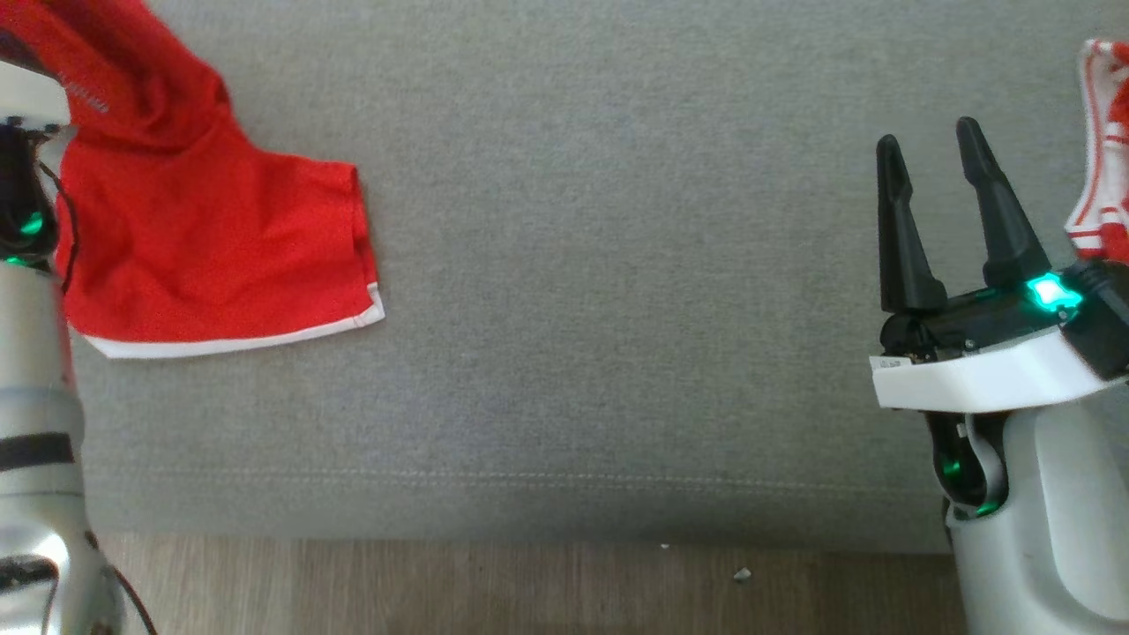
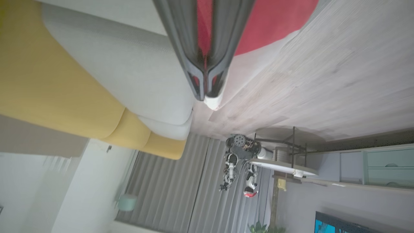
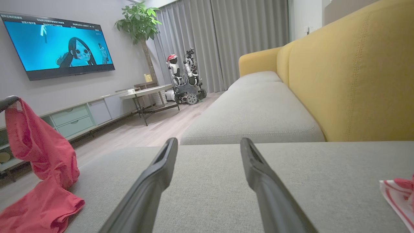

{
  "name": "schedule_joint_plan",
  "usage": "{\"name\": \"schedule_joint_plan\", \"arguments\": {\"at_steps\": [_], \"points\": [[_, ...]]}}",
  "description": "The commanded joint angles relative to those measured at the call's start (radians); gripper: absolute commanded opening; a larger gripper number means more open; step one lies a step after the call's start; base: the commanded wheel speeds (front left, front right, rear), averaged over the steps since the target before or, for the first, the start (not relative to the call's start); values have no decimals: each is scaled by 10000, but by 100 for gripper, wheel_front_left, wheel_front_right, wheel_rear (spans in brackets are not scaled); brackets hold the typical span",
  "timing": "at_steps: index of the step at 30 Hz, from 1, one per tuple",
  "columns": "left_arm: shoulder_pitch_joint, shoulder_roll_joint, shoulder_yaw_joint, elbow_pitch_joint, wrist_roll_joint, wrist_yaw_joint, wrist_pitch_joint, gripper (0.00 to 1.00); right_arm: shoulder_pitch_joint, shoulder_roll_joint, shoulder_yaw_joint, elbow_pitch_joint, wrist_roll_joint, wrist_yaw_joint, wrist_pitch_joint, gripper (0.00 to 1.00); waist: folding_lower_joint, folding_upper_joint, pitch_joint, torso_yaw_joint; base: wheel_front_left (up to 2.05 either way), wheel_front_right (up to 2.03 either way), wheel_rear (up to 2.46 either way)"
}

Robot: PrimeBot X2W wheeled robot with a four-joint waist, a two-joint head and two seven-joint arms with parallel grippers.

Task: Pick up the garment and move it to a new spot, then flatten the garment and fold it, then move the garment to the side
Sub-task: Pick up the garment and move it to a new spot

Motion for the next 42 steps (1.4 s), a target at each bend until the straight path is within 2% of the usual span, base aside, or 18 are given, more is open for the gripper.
{"name": "schedule_joint_plan", "arguments": {"at_steps": [1, 8, 14, 21, 25, 30, 31, 34, 39, 40, 41, 42], "points": [[-26, 469, 287, -602, -137, -33, -67, 0, -88, 98, 155, -272, 130, 35, -101, 100, 0, 0, -193, -161, 0, 0, 0], [470, 84, 47, -2864, -756, -75, 746, 0, -165, 306, 113, -31, 214, 35, -312, 100, 0, 0, -722, -757, 0, 0, 0], [700, -127, -240, -4562, -835, 319, 1762, 0, -275, 496, 190, 117, 302, 35, -492, 100, 0, 0, -828, -1500, 0, 0, 0], [808, -739, -1049, -5454, -809, 501, 2473, 0, -488, 663, 207, 177, 393, 35, -708, 100, 0, 0, -602, -2437, 0, 0, 0], [703, -1129, -1674, -5549, -613, 508, 2633, 0, -622, 743, 223, 215, 473, 35, -809, 100, 0, 0, -478, -2873, 0, 0, 0], [279, -1733, -2772, -5234, -176, 571, 2604, 0, -881, 857, 455, 287, 612, 35, -949, 100, 0, 0, -173, -3728, 0, 0, 0], [67, -1918, -3143, -4889, -145, 643, 2524, 0, -1015, 894, 588, 330, 692, 35, -993, 100, 0, 0, -62, -4106, 0, 0, 0], [-365, -2069, -3676, -4217, -54, 783, 2298, 0, -1218, 931, 790, 349, 848, 35, -1042, 100, 0, 0, 155, -4674, 0, 0, 0], [-962, -2160, -4521, -2698, -227, 1015, 1949, 0, -1381, 952, 1083, 432, 1235, 35, -1083, 100, 0, 0, 426, -5413, 0, 0, 0], [-1059, -2164, -4712, -2382, -247, 1032, 1884, 89, -1404, 953, 1137, 434, 1320, 35, -1086, 100, 0, 0, 464, -5527, 0, 0, 0], [-1132, -2166, -4880, -2108, -390, 1049, 1791, 100, -1419, 954, 1157, 411, 1395, 35, -1088, 100, 0, 0, 487, -5611, 0, 0, 0], [-1196, -2168, -5080, -1837, -492, 1059, 1734, 100, -1419, 954, 1161, 381, 1454, 35, -1089, 100, 0, 0, 504, -5670, 0, 0, 0]]}}
